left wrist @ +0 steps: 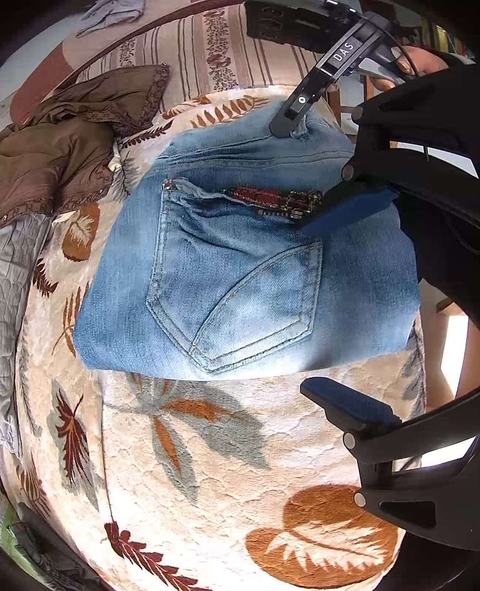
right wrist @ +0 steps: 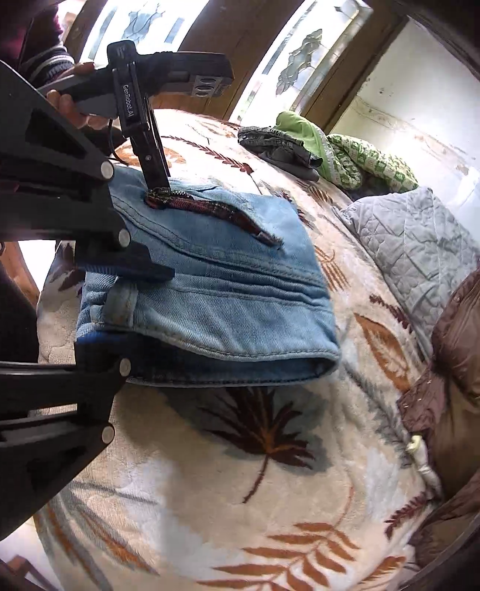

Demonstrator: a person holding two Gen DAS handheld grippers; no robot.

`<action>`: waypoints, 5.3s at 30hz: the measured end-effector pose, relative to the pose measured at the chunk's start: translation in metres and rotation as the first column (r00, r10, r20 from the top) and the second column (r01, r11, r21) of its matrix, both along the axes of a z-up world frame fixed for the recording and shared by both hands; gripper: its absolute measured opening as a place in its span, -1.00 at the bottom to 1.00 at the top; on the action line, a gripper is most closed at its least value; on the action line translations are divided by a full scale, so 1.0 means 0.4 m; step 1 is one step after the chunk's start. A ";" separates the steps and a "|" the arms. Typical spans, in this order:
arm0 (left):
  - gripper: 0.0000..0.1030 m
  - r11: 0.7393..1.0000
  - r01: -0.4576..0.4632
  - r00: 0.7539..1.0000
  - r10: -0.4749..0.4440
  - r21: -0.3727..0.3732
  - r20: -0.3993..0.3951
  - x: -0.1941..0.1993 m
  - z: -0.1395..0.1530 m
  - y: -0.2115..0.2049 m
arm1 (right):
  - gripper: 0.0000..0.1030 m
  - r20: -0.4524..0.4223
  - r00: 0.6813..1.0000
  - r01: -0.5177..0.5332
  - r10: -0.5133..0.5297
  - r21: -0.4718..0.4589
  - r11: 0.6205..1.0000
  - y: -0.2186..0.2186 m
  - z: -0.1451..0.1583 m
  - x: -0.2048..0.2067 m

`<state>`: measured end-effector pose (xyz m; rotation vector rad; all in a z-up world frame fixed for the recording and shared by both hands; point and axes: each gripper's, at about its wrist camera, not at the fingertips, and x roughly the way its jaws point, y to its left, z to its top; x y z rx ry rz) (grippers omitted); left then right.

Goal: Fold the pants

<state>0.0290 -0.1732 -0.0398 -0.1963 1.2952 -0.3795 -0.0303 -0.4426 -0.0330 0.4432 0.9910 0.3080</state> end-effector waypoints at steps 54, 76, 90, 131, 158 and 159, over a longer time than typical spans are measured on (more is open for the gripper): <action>0.37 0.979 -0.056 0.988 0.026 -0.195 -0.152 0.205 -0.060 0.038 | -0.11 -0.069 0.997 0.031 -0.027 0.055 0.998 -0.094 -0.055 0.259; -0.32 0.983 0.033 0.999 -0.032 -0.180 0.011 0.070 0.030 0.016 | -0.29 -0.049 0.992 -0.126 0.120 -0.157 0.979 0.111 0.025 0.123; -0.32 0.991 -0.097 0.989 0.107 -0.097 0.100 0.301 0.107 0.230 | -0.72 0.065 0.991 -0.111 0.115 -0.059 0.992 0.304 0.133 0.421; 0.26 0.997 -0.052 0.998 0.051 -0.051 -0.024 0.162 0.031 0.310 | -0.63 -0.173 0.984 0.122 -0.043 0.476 0.871 0.286 -0.096 0.229; -0.29 0.960 0.111 0.992 -0.124 -0.256 -0.036 0.318 0.030 0.280 | -0.46 -0.052 0.998 -0.022 0.035 0.237 0.971 0.299 -0.077 0.288; -0.29 0.962 0.106 0.993 -0.114 -0.250 -0.015 0.323 0.051 0.282 | -0.47 -0.025 0.999 -0.030 0.037 0.243 0.970 0.299 -0.050 0.295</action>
